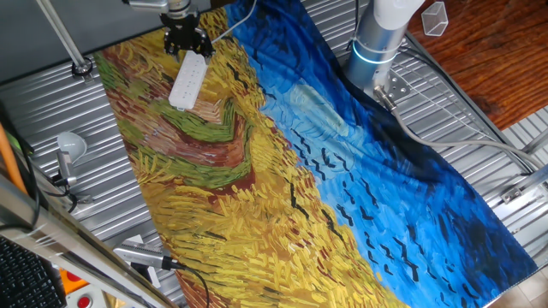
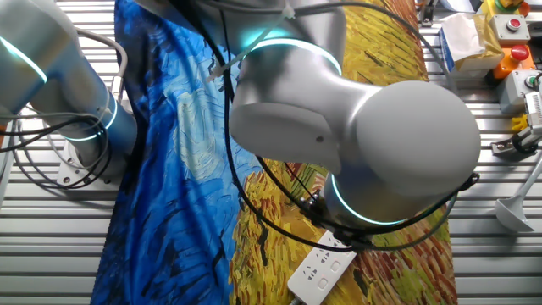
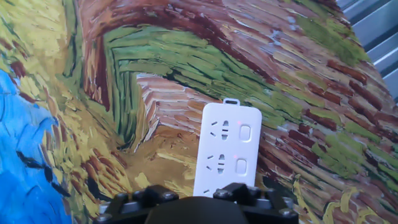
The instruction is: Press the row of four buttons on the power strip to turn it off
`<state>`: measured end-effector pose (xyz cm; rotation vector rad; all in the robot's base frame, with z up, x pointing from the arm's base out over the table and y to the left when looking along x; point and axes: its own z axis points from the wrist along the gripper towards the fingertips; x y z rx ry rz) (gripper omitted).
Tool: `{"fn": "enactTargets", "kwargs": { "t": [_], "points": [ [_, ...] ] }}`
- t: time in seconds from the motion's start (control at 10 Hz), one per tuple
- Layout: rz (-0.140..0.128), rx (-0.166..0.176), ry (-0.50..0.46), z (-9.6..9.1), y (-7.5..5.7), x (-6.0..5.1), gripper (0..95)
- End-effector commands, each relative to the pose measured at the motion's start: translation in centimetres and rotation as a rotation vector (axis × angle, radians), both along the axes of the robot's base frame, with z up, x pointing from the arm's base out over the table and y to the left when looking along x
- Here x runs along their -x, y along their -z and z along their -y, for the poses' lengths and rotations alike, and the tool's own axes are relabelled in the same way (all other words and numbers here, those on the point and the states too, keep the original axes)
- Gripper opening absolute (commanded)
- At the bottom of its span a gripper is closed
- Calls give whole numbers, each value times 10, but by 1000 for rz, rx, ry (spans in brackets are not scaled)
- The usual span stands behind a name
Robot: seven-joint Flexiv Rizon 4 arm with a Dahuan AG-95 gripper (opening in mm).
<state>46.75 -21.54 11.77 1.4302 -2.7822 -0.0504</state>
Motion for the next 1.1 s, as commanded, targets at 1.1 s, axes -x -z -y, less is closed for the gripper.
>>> {"fn": "enactTargets", "kwargs": {
  "t": [1.1],
  "points": [
    [9,22,-7,38,61,25,950]
  ]
}}
